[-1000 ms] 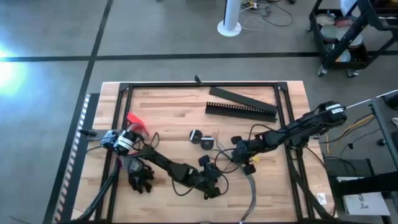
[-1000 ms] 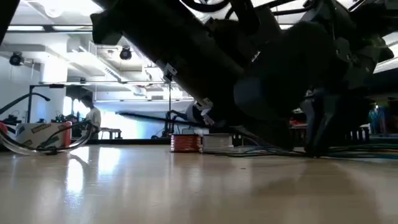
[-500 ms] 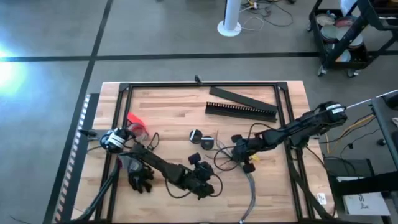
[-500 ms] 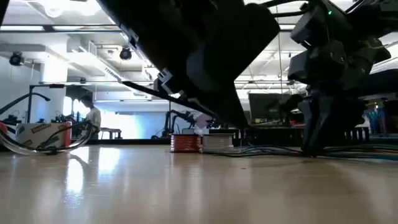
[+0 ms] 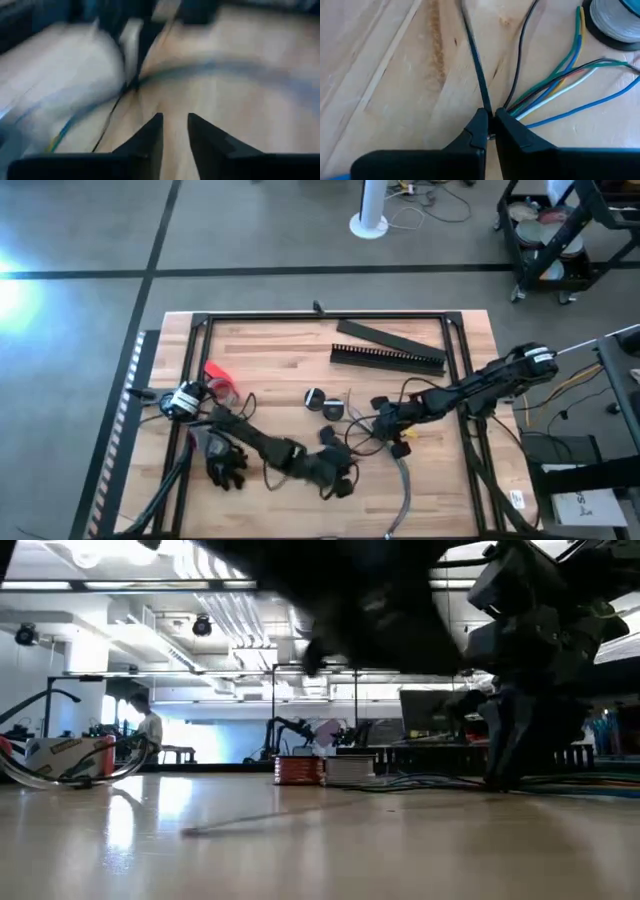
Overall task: Ziptie cables
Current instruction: Wrap the black zip tie on the cables
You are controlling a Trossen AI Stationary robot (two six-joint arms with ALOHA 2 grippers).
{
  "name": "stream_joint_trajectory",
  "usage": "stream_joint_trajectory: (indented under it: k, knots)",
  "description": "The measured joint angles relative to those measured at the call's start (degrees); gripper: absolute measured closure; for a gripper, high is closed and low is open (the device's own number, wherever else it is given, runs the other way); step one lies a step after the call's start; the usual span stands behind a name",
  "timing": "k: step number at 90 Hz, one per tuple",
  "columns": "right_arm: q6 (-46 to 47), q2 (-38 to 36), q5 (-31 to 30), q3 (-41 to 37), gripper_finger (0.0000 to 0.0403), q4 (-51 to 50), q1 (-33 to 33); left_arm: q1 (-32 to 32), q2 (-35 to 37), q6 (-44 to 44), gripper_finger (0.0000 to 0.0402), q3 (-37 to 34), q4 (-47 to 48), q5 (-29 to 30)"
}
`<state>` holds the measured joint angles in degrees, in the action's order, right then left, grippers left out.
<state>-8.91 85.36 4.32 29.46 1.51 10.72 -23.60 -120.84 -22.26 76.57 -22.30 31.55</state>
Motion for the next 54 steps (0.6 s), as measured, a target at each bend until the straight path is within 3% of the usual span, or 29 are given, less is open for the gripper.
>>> stream_joint_trajectory:
  k: [7,28,39,54]
  knots:
    - [0.2,0.0,0.0,-0.1,0.04,0.3,0.0,1.9,-1.9,3.0,0.0275,-3.2,-9.2,-1.4]
    - [1.4,0.0,0.0,-0.9,0.04,0.8,0.0,6.3,-6.9,0.8,0.0237,-3.9,-11.4,-3.3]
    - [2.5,0.0,-0.4,-1.0,0.04,1.0,0.0,6.0,-10.3,2.3,0.0244,0.5,-10.3,-1.2]
    - [2.8,0.0,-0.9,-1.0,0.04,1.0,0.0,6.1,-11.6,-1.0,0.0268,5.6,2.7,2.0]
